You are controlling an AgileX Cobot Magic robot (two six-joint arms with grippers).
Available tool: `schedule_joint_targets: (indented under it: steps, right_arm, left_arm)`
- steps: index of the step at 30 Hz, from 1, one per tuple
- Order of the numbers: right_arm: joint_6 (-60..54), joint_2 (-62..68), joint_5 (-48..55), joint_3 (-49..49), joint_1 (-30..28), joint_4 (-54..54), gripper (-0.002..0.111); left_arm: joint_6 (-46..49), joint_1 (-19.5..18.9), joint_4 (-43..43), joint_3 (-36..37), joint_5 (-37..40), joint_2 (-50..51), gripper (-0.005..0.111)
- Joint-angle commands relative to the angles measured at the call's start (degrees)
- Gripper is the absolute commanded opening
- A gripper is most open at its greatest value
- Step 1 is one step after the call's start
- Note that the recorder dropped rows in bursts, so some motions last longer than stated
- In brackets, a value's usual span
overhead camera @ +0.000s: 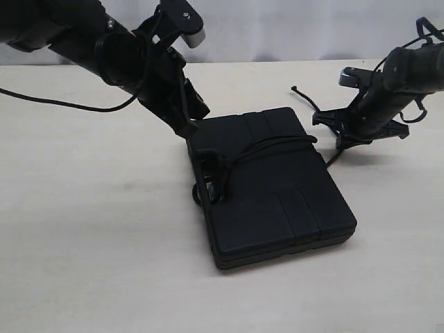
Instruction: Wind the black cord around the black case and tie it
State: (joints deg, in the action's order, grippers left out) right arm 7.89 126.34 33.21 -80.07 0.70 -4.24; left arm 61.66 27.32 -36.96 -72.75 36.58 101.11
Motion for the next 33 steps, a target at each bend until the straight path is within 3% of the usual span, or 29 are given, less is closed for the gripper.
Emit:
schedule_joint_targets:
  steps: [1,3,8,12,16,18,22,31,33]
  right_arm:
    - [-2.2,5.2,-0.6,2.3,-0.4,1.7,0.004]
    - [-3.1,4.8,-3.5,3.4,0.0,1.7,0.004]
    - [-6.0,2.6,-13.5,7.8,1.1,-0.1,0.004]
    - [-7.1,0.9,-19.8,11.3,1.3,-0.1,0.004]
    - [-9.1,-0.8,-21.9,13.0,1.3,0.0,0.004]
    - [-9.5,-1.7,-22.5,14.6,1.5,0.0,0.004]
    - [-9.7,-3.0,-27.2,18.4,1.5,0.3,0.004]
    - [-10.2,-5.5,-28.8,20.1,1.5,0.4,0.004]
    - [-10.2,-6.0,-29.2,20.3,1.5,0.4,0.004]
  left_arm:
    - [5.7,0.1,-4.8,-0.1,-2.1,2.1,0.018]
    - [11.8,0.1,-9.3,-0.1,-1.2,3.2,0.018]
    - [37.8,1.6,-23.0,-0.1,2.4,5.7,0.018]
    - [46.5,3.4,-28.2,-0.1,2.3,7.4,0.018]
    - [54.4,5.7,-34.1,-0.1,0.3,10.9,0.036]
    - [56.4,6.8,-35.9,-0.1,-4.9,12.6,0.047]
    - [56.4,8.0,-36.5,-0.1,-14.8,14.6,0.051]
    - [58.9,8.0,-39.2,-0.1,-15.1,17.2,0.051]
    - [58.9,8.0,-40.0,-0.1,-13.4,17.2,0.046]
